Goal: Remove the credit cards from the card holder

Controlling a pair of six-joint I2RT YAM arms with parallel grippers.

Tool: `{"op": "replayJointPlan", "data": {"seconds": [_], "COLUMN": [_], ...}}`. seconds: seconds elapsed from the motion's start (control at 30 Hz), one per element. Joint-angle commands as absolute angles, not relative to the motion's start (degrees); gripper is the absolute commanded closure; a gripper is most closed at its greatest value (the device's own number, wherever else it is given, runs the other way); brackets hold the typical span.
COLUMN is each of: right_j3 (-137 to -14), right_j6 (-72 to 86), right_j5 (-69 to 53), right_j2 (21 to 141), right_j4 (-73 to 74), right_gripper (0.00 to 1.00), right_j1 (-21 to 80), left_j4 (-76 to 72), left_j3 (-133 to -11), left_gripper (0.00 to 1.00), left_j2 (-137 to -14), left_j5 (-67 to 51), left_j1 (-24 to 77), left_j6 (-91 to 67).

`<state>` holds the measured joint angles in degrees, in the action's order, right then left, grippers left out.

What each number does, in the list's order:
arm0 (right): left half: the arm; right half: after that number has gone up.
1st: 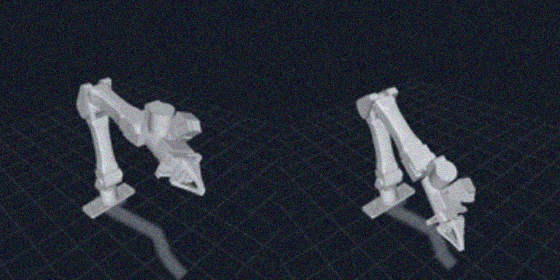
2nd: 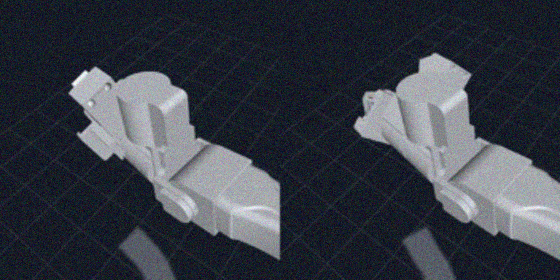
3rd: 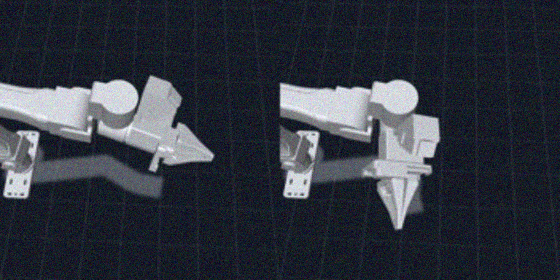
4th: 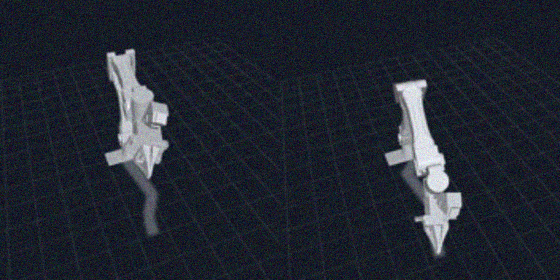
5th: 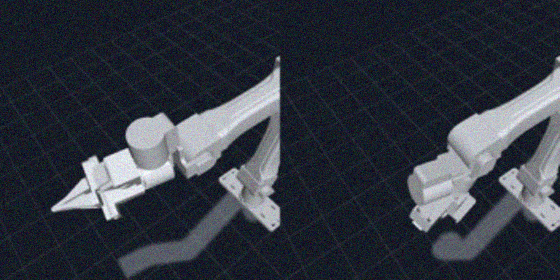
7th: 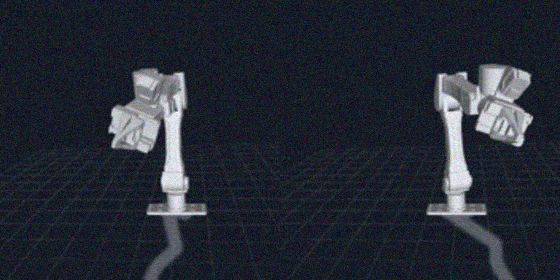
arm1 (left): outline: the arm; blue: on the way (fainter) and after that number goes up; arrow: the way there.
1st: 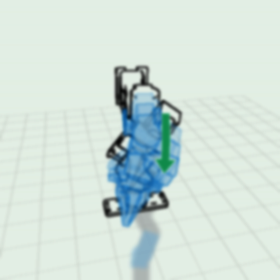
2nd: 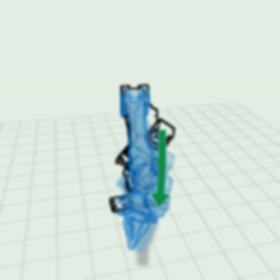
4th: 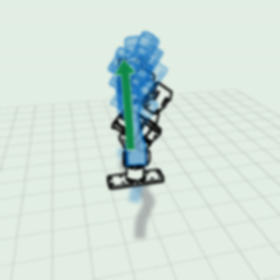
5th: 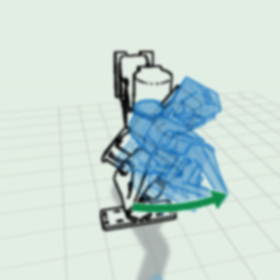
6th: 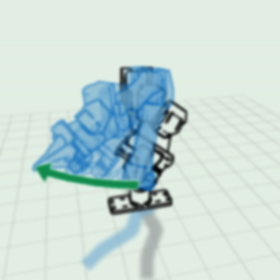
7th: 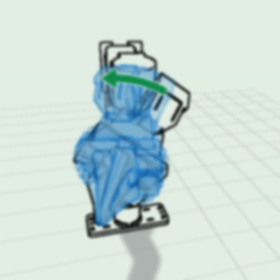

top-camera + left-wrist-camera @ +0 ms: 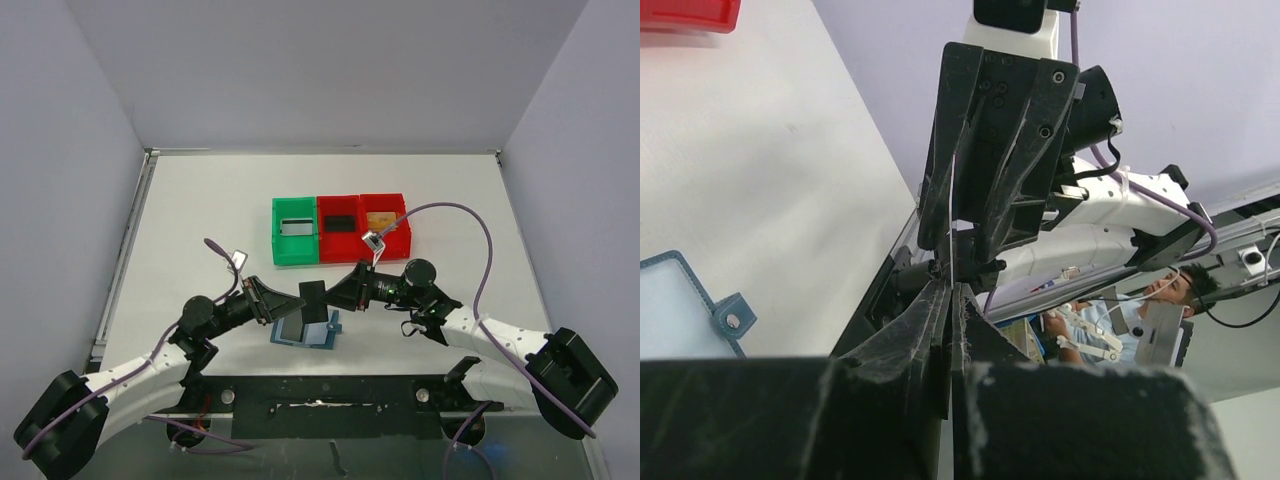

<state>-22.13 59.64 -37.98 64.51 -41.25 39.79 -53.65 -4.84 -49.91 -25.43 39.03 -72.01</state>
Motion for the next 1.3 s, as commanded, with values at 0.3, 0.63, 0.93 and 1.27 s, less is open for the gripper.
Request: {"op": "replayJointPlan", "data": {"seconds": [0.3,0.63,0.93,1.27], "right_j3": [-29.41,-37.10,-37.31,-51.58], "right_j6": [50.75,17.53,-35.36,-39.39], "right_j5": [-41.26,-0.27,20.53,-4.20], "right_j2": [60.72,49.95,57.42,72.89], "right_j4": [-31.58,-2.98,-13.64,-2.96], "right_gripper": [1.00,1.00,1.00,1.00], "right_j1": [38.17,38.08,47.09,36.14], "left_j4": [-48.99,-13.21,2.55,4.78], "left_j3": [-7.99,-10.31,-15.53,-16.52], "left_gripper": [0.57,0.28,0.27,0.27], "left_j2": [-46.67,-31.43,-29.20,-32.08], "left_j5": [-23.47,-10.78,-2.78,-4.15], "left_j1": [39.29,38.85,38.68,38.51], "left_j6": [-70.23,-61.59,-56.27,-55.72]}}
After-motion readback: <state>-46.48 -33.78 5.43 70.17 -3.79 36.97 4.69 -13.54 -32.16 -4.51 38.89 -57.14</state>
